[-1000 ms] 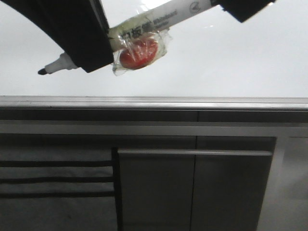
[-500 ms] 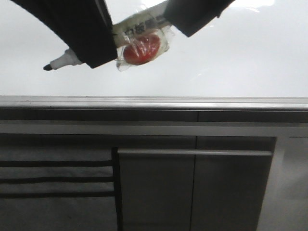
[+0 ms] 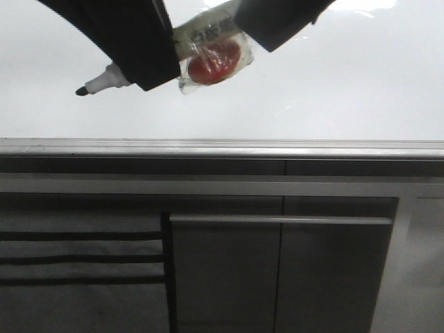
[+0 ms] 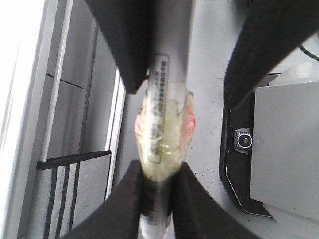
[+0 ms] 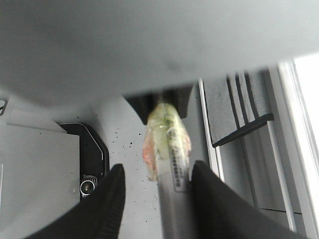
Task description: Write number 0 on whiteboard
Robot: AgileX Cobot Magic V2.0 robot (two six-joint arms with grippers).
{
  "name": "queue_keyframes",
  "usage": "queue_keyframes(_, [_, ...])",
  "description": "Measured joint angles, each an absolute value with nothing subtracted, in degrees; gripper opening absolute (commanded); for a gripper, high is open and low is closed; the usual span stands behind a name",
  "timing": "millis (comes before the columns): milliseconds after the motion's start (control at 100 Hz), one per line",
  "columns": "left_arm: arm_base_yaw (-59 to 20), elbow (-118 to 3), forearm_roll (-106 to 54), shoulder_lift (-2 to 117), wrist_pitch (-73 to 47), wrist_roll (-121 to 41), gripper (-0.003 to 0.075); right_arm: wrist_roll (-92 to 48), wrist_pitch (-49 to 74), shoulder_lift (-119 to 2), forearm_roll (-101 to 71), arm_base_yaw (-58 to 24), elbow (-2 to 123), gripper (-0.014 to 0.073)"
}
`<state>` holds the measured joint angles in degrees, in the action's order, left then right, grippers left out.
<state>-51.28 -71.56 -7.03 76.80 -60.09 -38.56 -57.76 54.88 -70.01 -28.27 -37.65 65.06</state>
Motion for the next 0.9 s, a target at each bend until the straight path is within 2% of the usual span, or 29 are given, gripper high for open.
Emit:
queue_keyframes(170, [-51.4,-71.6,-7.0,76.8,-60.2,-38.8,-0.0020,-57.8,54.9,-70.0,-28.1,-37.6,65.1,0.0095])
queue_keyframes(260, [-51.5,-71.6,-7.0,76.8,-60.4,-38.9,-0.0020,-57.8,54.7,-70.0,-27.9,-37.6,65.1,0.0045])
queue_keyframes(660, [-51.6,-71.6,-6.8,76.8,-60.5,-39.7,-0.0013,-58.5,54.9,-70.0,-27.9,-37.6,65.1,0.0026])
queue_keyframes(730, [-51.6,-71.6,-6.8,76.8,-60.5,-39.7,0.0028,-58.6,54.9,-70.0,-27.9,-37.6,65.1,0.0026])
queue_keyframes(900, [-51.6,-71.6,-6.7,76.8,-60.2,-39.5,0.0230,-58.6,54.9,-70.0,-27.9,-37.6,65.1,0.0026])
